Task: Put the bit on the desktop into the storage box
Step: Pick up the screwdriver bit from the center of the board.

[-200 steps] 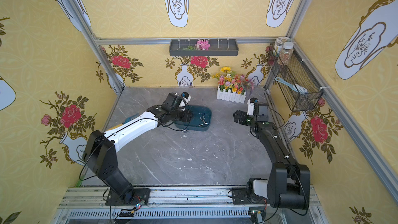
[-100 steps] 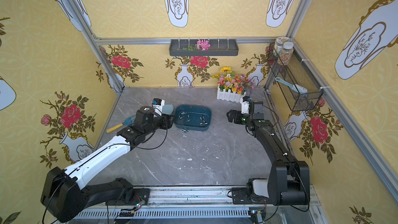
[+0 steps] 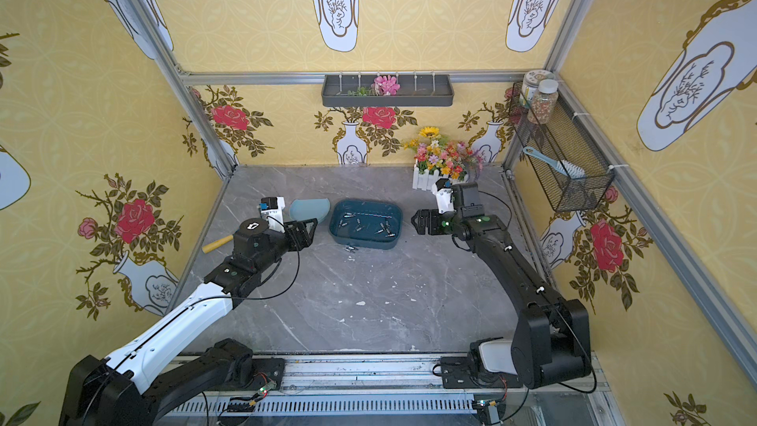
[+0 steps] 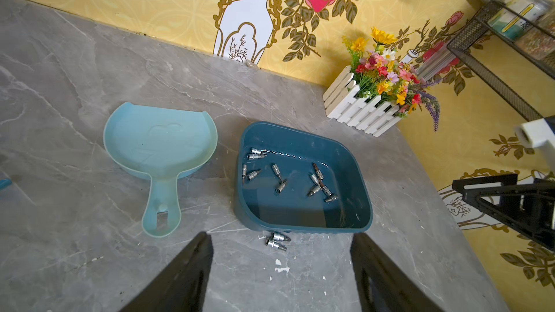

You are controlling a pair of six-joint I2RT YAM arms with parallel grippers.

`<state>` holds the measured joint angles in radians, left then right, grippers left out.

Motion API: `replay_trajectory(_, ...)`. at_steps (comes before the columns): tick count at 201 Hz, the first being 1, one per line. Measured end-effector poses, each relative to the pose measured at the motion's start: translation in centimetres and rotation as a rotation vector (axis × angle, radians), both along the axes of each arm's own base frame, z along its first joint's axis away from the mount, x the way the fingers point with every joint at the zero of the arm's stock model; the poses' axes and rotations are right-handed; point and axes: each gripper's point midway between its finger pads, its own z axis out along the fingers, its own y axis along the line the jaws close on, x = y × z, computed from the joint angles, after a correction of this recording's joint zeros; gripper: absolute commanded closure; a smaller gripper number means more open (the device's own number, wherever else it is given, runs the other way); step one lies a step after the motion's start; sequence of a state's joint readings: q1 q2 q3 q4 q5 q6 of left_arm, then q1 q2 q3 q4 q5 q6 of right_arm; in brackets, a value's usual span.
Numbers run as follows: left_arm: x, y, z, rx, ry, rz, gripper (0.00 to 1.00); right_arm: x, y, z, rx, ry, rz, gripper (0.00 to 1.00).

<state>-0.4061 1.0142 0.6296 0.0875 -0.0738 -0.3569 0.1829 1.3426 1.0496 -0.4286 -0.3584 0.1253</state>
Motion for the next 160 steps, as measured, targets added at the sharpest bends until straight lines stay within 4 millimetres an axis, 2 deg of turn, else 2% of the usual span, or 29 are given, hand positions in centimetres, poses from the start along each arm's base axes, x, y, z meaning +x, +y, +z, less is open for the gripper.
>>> replay_trajectory(49, -0.9, 2.2, 0.5, -0.071, -0.024, 0.090, 0.20, -1.9, 3.7, 0.3, -0.033, 0.022, 0.116, 0.03)
replay_trajectory(92, -2.1, 4.4, 0.7, -0.115, -0.058, 0.187, 0.17, -3.8, 8.4, 0.7, -0.068, 0.049, 0.246, 0.03)
replay_trajectory(106, -2.4, 4.9, 0.7, -0.126, -0.064, 0.211, 0.16, -4.6, 10.0, 0.7, -0.099, 0.056, 0.292, 0.00)
replay_trajectory(146, -3.1, 6.3, 0.4, -0.133, -0.075, 0.277, 0.00, -7.2, 14.1, -0.8, -0.223, 0.103, 0.421, 0.11)
replay_trajectory(160, -3.1, 6.6, 0.3, -0.135, -0.078, 0.294, 0.00, -7.9, 15.3, -1.7, -0.279, 0.122, 0.455, 0.16)
